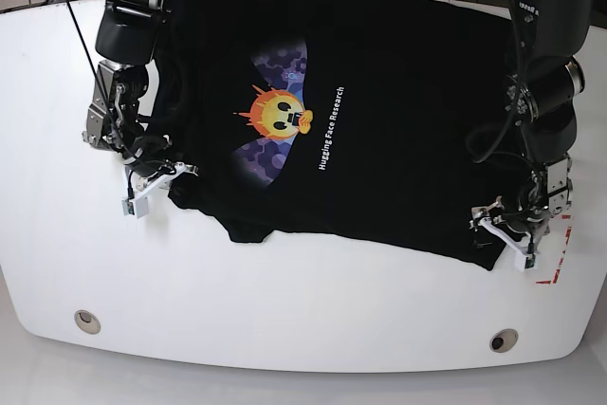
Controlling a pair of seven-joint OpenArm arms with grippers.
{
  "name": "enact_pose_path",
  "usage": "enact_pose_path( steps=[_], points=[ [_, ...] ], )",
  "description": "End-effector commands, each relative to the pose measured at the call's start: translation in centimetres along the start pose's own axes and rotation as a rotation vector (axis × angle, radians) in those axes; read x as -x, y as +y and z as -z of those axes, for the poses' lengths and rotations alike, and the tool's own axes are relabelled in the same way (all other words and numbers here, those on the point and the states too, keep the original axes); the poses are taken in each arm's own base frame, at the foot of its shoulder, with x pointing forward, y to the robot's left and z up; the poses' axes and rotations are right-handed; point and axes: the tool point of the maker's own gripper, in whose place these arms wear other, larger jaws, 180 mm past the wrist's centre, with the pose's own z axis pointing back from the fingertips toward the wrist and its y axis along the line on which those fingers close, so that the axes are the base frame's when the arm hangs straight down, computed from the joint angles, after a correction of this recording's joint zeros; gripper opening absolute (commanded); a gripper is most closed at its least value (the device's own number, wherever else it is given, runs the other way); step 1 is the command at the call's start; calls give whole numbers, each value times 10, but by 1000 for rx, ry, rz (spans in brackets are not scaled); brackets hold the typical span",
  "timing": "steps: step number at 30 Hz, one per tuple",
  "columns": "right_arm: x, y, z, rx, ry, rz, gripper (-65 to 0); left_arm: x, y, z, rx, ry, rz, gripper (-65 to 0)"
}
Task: Layout the t-shirt on the table in an organized manner, then fold the t-shirt properly
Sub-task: 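Grasp the hem corners with the left and right grippers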
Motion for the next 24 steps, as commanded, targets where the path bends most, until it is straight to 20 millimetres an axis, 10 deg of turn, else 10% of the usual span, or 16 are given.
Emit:
enact_pose_path(
  steps=[1,6,16,24],
  points=[
    [-13,-2,-3,7,-15,-17,-636,-16,-4,-1,12,-15,20,-161],
    [-13,-2,-3,8,-15,-17,-636,-15,-14,3,28,-12,25,-257],
    [-13,-3,-4,10,-15,-18,-637,-26,4,3,-90,-98,3,-650],
    [-16,-2,-4,10,-22,-25,-640,-28,8,2,-107,-107,-12,-650]
  ],
)
